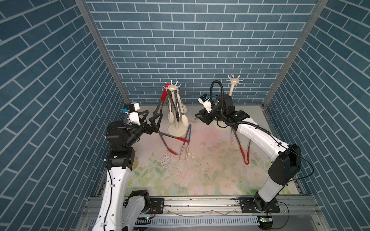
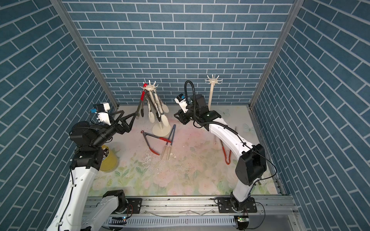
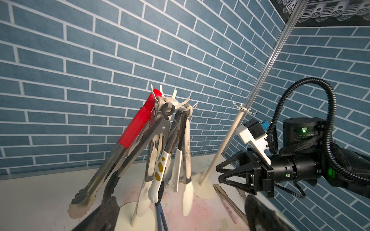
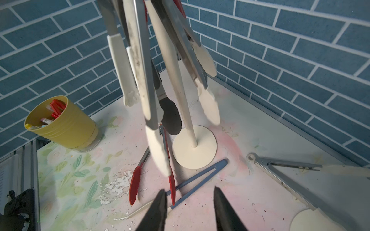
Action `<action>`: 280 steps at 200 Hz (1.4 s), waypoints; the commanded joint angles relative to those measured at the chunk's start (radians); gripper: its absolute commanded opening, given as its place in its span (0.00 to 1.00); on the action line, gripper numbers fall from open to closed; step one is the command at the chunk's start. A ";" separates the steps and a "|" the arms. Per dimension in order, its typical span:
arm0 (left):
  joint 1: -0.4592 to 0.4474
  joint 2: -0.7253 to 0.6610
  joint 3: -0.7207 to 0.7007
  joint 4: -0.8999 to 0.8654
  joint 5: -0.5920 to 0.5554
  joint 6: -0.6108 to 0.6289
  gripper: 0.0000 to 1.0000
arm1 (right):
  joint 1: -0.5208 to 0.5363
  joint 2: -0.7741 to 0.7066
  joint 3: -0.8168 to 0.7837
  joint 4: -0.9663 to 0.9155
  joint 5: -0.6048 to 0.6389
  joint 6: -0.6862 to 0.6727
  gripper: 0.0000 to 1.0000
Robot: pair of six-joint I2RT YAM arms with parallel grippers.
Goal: Hang food tongs on kitchen utensil racks
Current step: Hang the food tongs on the rack.
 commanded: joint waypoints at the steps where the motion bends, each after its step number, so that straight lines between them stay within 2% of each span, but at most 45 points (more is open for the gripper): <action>1: -0.006 -0.019 -0.009 -0.019 0.001 0.020 0.99 | -0.003 -0.051 -0.042 -0.012 0.049 0.082 0.51; 17: -0.015 -0.023 -0.009 -0.039 -0.012 0.036 0.99 | -0.003 -0.077 -0.083 -0.001 0.060 0.124 0.58; 47: -0.024 -0.034 -0.015 -0.055 -0.022 0.059 0.99 | -0.003 -0.124 -0.170 0.015 0.101 0.223 0.63; 113: -0.033 -0.079 -0.056 -0.070 -0.023 0.074 0.99 | 0.008 -0.163 -0.352 0.046 0.152 0.477 0.64; 143: -0.034 -0.105 -0.088 -0.077 -0.026 0.075 0.99 | 0.048 -0.151 -0.404 0.045 0.228 0.572 0.64; 195: -0.037 -0.152 -0.123 -0.101 -0.029 0.080 0.99 | 0.152 -0.073 -0.421 0.028 0.356 0.728 0.61; 280: -0.063 -0.219 -0.208 -0.126 -0.053 0.108 0.99 | 0.259 0.075 -0.329 0.002 0.407 0.824 0.56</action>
